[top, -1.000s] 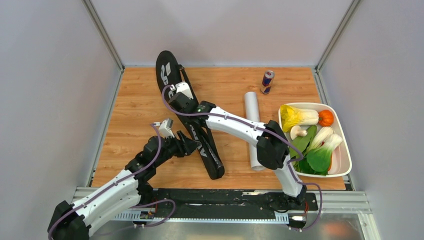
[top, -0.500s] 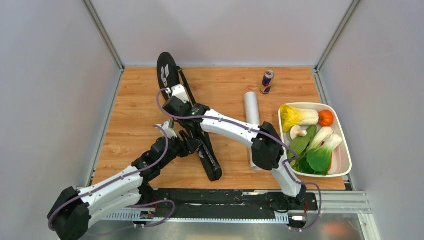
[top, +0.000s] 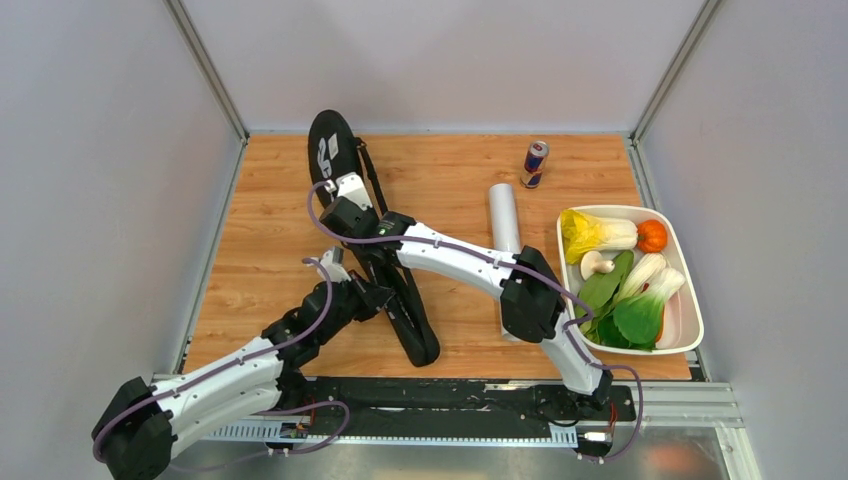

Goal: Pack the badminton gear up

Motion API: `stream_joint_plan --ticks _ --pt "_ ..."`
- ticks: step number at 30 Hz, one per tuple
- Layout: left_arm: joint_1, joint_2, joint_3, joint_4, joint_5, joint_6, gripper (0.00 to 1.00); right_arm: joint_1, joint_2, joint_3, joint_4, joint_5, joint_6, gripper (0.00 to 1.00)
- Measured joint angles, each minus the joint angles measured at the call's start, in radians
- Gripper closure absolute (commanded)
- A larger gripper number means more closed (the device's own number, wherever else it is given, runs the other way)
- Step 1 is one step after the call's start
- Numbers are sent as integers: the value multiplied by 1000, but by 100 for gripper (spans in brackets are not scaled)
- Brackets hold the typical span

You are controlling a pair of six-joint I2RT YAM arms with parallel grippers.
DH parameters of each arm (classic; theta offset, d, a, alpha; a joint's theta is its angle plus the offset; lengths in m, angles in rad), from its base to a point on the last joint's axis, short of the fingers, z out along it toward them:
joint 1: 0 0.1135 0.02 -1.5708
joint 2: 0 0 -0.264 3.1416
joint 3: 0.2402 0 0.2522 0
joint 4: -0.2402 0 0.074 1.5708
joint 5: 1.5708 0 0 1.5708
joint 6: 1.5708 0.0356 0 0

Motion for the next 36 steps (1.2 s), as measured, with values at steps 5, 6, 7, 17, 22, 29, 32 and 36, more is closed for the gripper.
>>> stream_joint_plan --ticks 5,6,7,17,22,29,32,36 --pt "0 -35 -30 -23 -26 -19 100 1 -8 -10 24 -23 -14 91" --pt "0 -35 -30 -23 -27 -19 100 0 -12 -15 28 -30 -18 89" --pt "0 -37 -30 -23 -28 -19 100 0 -14 -18 33 -37 -21 84" --pt "0 -99 -83 -23 -49 -68 100 -28 -132 -151 134 -157 -87 22" --pt "0 -154 -120 -64 -58 -87 100 -102 -256 -310 252 -299 -95 11" --pt "0 -171 -122 -92 -65 -93 100 -277 -317 -528 441 -555 -32 6" --pt "0 -156 -122 -89 -66 -95 100 -332 -301 -598 510 -669 20 5" --pt "0 -132 -122 -75 -66 -97 100 -350 -248 -630 614 -798 82 7"
